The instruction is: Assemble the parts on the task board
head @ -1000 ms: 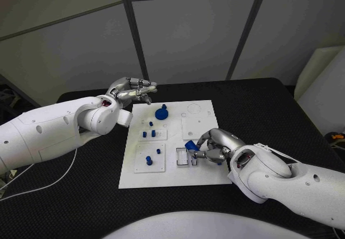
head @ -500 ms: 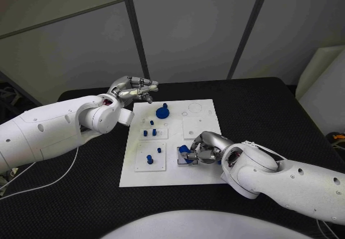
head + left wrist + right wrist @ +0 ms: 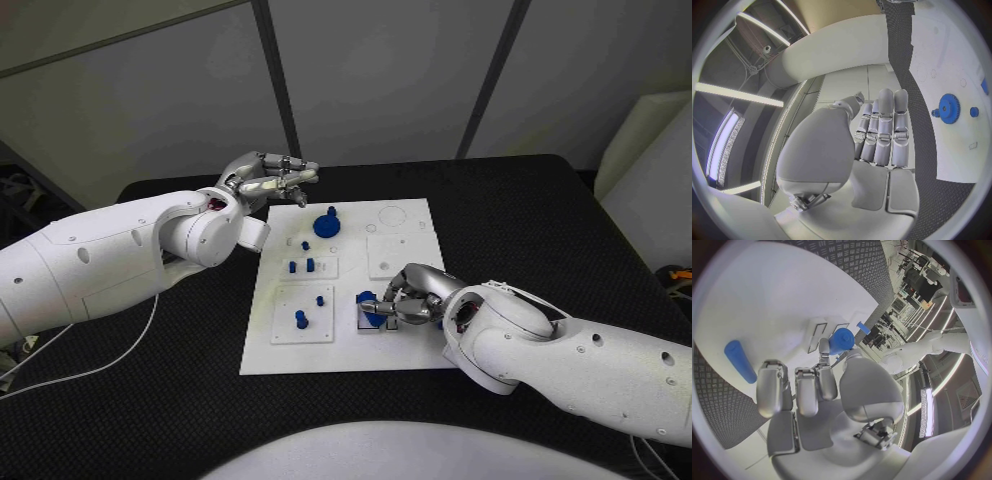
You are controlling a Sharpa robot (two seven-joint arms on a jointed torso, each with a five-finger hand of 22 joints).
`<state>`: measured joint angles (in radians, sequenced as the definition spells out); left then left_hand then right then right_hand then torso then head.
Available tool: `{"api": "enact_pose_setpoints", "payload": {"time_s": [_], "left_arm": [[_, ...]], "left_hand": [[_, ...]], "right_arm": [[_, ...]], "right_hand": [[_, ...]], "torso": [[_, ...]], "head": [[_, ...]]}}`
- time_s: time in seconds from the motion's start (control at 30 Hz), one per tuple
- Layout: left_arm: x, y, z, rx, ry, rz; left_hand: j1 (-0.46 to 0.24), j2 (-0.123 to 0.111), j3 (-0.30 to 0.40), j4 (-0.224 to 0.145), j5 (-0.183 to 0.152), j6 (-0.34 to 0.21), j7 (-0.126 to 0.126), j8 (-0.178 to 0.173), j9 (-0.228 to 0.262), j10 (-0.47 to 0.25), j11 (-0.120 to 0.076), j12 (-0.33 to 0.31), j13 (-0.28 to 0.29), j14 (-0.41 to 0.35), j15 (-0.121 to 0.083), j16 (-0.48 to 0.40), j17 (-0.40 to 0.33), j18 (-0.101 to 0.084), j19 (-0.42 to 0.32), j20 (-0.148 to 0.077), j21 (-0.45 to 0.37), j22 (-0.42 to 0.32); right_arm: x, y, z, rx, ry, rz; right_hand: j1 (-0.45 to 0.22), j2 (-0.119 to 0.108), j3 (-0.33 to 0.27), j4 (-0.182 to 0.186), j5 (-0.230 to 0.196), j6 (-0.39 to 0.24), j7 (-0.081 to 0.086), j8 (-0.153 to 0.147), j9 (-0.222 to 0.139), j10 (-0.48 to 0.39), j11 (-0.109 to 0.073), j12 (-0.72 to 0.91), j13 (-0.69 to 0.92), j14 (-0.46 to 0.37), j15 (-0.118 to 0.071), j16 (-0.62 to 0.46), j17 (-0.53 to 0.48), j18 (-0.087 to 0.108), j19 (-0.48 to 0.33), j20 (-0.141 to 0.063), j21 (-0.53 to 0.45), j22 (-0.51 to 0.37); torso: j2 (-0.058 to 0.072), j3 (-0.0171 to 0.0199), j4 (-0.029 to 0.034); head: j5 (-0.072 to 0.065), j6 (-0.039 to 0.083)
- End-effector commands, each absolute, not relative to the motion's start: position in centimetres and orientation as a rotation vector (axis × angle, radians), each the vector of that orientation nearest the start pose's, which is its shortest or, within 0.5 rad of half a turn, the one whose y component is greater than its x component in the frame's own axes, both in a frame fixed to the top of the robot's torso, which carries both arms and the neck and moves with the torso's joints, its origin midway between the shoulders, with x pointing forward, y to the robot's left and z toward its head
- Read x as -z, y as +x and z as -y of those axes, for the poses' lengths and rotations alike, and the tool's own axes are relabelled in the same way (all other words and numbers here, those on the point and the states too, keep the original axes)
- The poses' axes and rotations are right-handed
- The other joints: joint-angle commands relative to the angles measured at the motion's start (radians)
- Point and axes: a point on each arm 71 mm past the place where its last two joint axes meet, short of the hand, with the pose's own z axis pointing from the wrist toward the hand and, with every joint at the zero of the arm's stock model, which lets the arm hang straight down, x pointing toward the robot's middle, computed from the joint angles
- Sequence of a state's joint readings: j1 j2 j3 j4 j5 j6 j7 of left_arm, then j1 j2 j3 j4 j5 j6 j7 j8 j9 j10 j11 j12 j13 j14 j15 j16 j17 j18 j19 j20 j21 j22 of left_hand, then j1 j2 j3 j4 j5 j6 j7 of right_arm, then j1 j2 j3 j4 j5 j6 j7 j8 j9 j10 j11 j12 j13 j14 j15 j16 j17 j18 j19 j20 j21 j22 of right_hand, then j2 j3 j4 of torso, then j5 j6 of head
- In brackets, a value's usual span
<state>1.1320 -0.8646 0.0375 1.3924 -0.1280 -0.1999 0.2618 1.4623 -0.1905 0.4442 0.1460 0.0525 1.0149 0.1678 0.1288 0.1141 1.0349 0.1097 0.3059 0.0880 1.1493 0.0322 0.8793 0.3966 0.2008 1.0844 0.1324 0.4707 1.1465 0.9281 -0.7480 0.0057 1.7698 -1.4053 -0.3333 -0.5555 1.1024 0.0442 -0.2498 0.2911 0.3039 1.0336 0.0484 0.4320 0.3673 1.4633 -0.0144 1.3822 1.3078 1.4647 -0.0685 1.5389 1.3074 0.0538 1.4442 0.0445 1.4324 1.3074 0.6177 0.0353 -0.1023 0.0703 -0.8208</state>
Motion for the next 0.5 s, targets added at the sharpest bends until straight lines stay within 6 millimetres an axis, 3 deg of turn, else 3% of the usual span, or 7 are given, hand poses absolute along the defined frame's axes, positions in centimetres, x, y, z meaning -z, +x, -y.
{"api": "enact_pose_setpoints", "payload": {"time_s": [0.03, 0.13, 0.2, 0.37, 0.5], "left_arm": [[19.81, 50.64, -25.47, 1.436, -1.112, -1.523], [19.82, 50.65, -25.51, 1.435, -1.112, -1.523], [19.82, 50.65, -25.53, 1.434, -1.112, -1.523], [19.82, 50.65, -25.54, 1.434, -1.112, -1.523], [19.82, 50.65, -25.60, 1.433, -1.113, -1.522]], "left_hand": [[-0.004, 0.008, -0.007, 0.001, -0.003, 0.005, 0.002, 0.006, -0.001, -0.009, 0.000, 0.004, 0.001, -0.006, 0.000, -0.005, -0.001, -0.019, -0.004, 0.001, -0.006, -0.001], [-0.005, 0.009, -0.008, 0.002, -0.003, 0.004, 0.002, 0.006, -0.001, -0.010, 0.000, 0.005, 0.001, -0.006, 0.000, -0.005, -0.002, -0.019, -0.004, 0.001, -0.007, -0.002], [-0.005, 0.009, -0.008, 0.002, -0.003, 0.004, 0.002, 0.006, -0.001, -0.010, 0.000, 0.005, 0.001, -0.006, 0.000, -0.005, -0.002, -0.019, -0.004, 0.001, -0.007, -0.002], [-0.005, 0.009, -0.008, 0.002, -0.003, 0.004, 0.002, 0.006, -0.001, -0.010, 0.000, 0.005, 0.001, -0.006, 0.000, -0.005, -0.002, -0.019, -0.004, 0.001, -0.007, -0.002], [-0.005, 0.009, -0.008, 0.002, -0.003, 0.004, 0.002, 0.006, -0.001, -0.010, 0.000, 0.005, 0.001, -0.006, 0.000, -0.005, -0.002, -0.019, -0.004, 0.001, -0.007, -0.002]], "right_arm": [[26.64, 38.21, 11.02, -0.653, 0.149, -2.021], [26.54, 38.20, 10.96, -0.659, 0.148, -2.009], [26.47, 38.19, 10.92, -0.662, 0.146, -2.002], [26.31, 38.12, 10.79, -0.670, 0.141, -1.990], [26.14, 37.97, 10.76, -0.679, 0.130, -1.982]], "right_hand": [[-0.055, -0.005, -0.027, 0.001, -0.099, 0.004, 0.006, -0.001, 0.007, 0.005, -0.002, -0.007, 0.082, 0.093, -0.009, 0.005, 0.198, -0.007, 0.003, -0.007, 0.004, 0.070], [-0.109, -0.005, -0.040, 0.003, -0.166, 0.004, 0.006, 0.001, 0.015, 0.007, -0.002, -0.007, 0.085, 0.093, -0.009, 0.006, 0.199, -0.007, 0.003, -0.008, 0.004, 0.071], [-0.125, -0.004, -0.040, 0.003, -0.183, 0.004, 0.006, 0.002, 0.019, 0.007, -0.003, -0.007, 0.087, 0.093, -0.009, 0.006, 0.200, -0.007, 0.003, -0.008, 0.004, 0.072], [-0.129, -0.004, -0.040, 0.003, -0.187, 0.004, 0.006, 0.002, 0.020, 0.008, -0.003, -0.006, 0.088, 0.093, -0.009, 0.006, 0.201, -0.007, 0.004, -0.008, 0.005, 0.073], [-0.107, -0.005, -0.028, -0.001, -0.153, 0.004, 0.004, 0.005, 0.027, 0.010, -0.004, -0.005, 0.093, 0.094, -0.010, 0.007, 0.203, -0.007, 0.005, -0.008, 0.006, 0.074]], "torso": [[0.000, 0.0004, -0.0004], [0.000, 0.0004, -0.0007], [0.000, 0.0005, -0.0010], [0.000, 0.0008, -0.0008], [0.000, 0.0017, -0.0014]], "head": [[0.002, 0.002], [0.002, 0.003], [0.002, 0.003], [0.002, 0.003], [0.002, 0.004]]}}
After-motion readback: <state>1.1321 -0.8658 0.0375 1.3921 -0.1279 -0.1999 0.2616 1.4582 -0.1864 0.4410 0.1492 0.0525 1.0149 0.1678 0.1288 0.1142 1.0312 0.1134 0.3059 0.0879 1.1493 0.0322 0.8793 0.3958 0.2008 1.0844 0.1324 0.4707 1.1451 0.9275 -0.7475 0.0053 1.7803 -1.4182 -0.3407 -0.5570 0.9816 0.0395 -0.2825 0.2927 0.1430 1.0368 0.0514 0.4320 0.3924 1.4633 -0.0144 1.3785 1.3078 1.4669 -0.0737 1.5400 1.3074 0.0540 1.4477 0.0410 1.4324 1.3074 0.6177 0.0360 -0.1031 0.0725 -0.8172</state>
